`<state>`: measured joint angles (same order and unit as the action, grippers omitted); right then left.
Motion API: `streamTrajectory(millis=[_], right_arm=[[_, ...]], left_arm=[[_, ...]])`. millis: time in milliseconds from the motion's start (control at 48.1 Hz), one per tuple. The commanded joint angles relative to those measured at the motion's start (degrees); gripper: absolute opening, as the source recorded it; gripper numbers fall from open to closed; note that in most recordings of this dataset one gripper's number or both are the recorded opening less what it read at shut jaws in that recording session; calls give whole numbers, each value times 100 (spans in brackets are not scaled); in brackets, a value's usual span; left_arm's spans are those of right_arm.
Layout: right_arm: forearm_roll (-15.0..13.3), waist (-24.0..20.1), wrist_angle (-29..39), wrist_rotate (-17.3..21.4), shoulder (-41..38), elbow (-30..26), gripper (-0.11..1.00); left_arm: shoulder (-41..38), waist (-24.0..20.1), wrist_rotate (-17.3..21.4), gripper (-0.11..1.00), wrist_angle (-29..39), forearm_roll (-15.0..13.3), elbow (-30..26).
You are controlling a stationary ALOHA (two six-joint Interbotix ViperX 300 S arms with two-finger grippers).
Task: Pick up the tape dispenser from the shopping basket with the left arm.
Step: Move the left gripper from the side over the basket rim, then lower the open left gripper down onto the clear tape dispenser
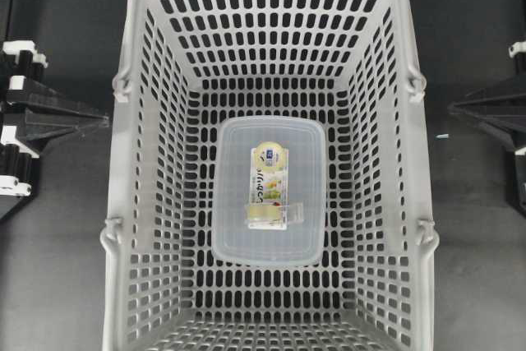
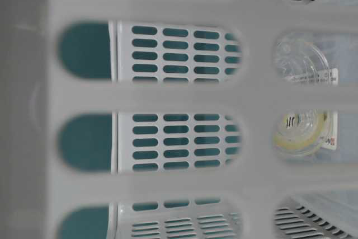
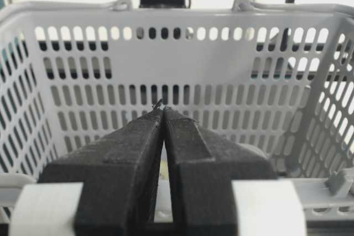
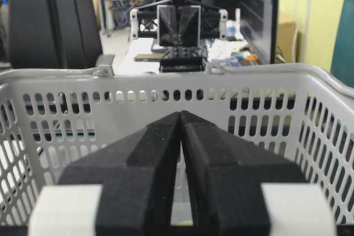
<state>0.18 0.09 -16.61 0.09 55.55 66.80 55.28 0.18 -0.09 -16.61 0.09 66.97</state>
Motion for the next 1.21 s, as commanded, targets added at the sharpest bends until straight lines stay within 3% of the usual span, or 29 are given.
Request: streamTrajectory(millis=[0, 125, 395, 665, 769, 914, 977, 1039, 1185], right_arm=[[35, -35, -44, 79, -18, -53, 0], [88, -35, 97, 158, 9, -88, 0], [88, -44, 967, 325, 9, -281, 0], [97, -44, 2039, 308, 18, -501, 2], [88, -44, 2259, 316, 35, -501, 19], [88, -44, 2259, 290, 79, -510, 62], [88, -44, 2259, 281, 97, -501, 75], [88, -44, 2259, 281, 105, -501, 78], [88, -44, 2259, 281, 105, -510, 73]], left_arm=[[-53, 88, -185, 6, 185, 237, -396], [-316, 193, -457, 0, 1037, 246, -993], [-1397, 633, -527, 0, 3182, 246, -2522], [-2593, 694, -571, 0, 4280, 246, -3683], [-2962, 677, -598, 0, 4535, 246, -3946], [-3349, 668, -598, 0, 4887, 246, -4298], [-3463, 668, -598, 0, 4948, 246, -4386], [-3568, 677, -606, 0, 5001, 246, -4447], [-3850, 703, -615, 0, 5001, 246, -4597]])
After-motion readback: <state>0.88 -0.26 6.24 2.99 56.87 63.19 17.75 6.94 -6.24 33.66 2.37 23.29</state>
